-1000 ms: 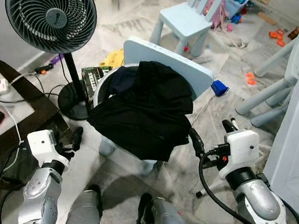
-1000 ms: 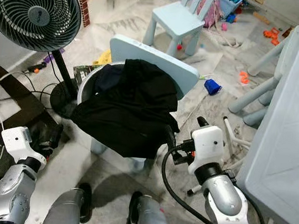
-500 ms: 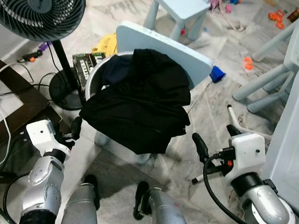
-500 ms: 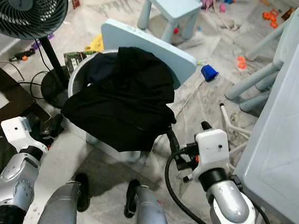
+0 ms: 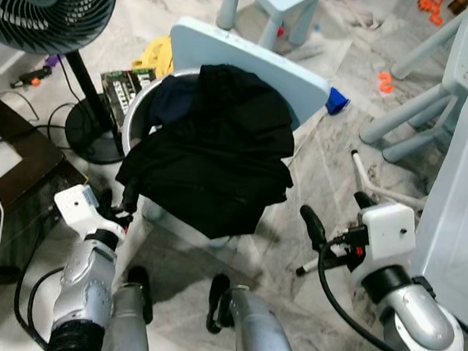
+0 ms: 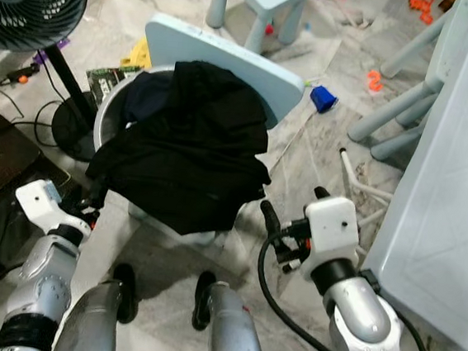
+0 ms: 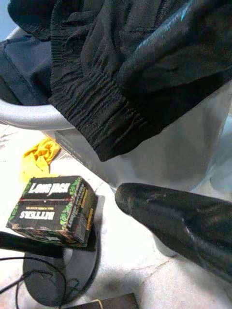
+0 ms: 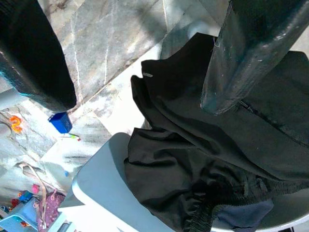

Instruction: Hang hanger

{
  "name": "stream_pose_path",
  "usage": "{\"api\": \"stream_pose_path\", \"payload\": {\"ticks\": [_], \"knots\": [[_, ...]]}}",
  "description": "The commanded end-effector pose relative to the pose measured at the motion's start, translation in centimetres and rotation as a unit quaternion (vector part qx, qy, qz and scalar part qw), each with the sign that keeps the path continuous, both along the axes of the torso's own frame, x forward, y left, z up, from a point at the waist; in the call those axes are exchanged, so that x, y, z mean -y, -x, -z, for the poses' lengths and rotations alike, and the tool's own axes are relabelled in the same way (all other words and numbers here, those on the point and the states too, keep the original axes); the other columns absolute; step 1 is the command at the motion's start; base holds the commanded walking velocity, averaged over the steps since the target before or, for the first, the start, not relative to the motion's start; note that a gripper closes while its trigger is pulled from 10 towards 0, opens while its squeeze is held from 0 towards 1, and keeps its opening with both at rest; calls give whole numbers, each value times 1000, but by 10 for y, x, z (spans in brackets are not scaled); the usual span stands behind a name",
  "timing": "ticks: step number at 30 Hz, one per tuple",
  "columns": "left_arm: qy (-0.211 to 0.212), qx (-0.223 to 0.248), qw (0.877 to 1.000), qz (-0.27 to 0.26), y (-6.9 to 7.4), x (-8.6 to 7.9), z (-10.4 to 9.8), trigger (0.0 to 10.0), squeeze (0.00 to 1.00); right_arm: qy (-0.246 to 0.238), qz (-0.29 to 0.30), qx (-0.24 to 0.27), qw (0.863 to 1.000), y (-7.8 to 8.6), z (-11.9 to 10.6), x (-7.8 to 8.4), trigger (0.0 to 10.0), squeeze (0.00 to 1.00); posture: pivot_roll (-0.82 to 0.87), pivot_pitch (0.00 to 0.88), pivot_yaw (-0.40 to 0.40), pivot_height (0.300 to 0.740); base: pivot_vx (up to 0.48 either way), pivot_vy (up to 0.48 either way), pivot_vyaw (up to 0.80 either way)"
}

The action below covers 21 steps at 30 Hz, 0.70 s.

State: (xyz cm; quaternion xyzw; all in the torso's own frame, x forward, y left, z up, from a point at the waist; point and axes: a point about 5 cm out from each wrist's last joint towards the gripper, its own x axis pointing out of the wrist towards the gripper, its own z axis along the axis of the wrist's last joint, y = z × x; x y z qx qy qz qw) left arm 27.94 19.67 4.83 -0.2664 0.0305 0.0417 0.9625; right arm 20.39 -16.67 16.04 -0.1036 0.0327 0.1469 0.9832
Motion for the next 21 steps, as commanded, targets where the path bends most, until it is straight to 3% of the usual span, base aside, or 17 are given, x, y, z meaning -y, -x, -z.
{"api": "stream_pose_path", "payload": {"ticks": [1,10,14,21], "knots": [[-3,-12,1000,6,2,2,6,0,0,6,6,-3,1000,3,0,3,10000,0,-169,398,-160,740,0,0,0],[-34,5,999,11,-15,-4,-3,0,0,9,8,3,1000,-4,-1,2,10000,0,-167,380,-157,740,0,0,0],[-76,19,996,39,-20,3,-9,0,0,9,10,7,1000,-6,-1,3,10000,0,-163,368,-154,740,0,0,0],[-93,26,993,65,-25,8,-10,0,0,9,11,12,1000,-10,-1,2,10000,0,-161,358,-149,740,0,0,0]]}}
